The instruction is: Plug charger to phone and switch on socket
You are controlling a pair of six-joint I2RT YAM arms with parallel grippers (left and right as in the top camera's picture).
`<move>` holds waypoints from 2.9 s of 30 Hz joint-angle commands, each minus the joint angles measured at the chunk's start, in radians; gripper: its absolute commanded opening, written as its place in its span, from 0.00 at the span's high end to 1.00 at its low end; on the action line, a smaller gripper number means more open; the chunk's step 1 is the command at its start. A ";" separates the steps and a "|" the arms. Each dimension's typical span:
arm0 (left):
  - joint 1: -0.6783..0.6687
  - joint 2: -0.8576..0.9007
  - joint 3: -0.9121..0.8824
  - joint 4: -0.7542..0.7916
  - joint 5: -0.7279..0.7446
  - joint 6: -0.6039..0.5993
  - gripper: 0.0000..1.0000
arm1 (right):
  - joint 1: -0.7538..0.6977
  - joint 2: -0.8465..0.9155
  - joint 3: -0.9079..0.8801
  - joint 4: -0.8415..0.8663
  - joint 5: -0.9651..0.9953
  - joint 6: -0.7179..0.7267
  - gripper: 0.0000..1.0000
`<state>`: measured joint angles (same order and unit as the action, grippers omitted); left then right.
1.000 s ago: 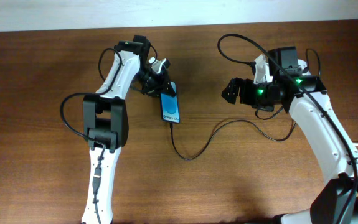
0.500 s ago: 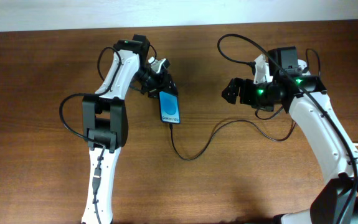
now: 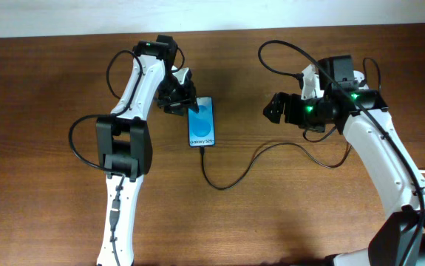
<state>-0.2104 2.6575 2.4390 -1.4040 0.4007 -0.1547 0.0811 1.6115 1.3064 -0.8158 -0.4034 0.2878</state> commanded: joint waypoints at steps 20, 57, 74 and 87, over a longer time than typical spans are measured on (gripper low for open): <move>-0.006 -0.138 0.178 -0.071 -0.245 -0.012 0.48 | -0.003 0.000 0.019 -0.001 0.014 -0.019 0.02; 0.028 -0.540 0.182 -0.045 -0.241 0.097 0.45 | -0.322 -0.035 0.491 -0.356 0.015 -0.153 0.12; 0.030 -0.540 0.182 -0.048 -0.241 0.096 0.00 | -0.810 0.097 0.560 -0.265 0.017 -0.158 0.12; 0.030 -0.540 0.182 -0.048 -0.245 0.097 0.01 | -0.728 0.464 0.560 -0.160 0.050 -0.254 0.19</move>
<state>-0.1837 2.1410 2.6034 -1.4521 0.1665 -0.0677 -0.6682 2.0304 1.8538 -0.9836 -0.3733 0.0483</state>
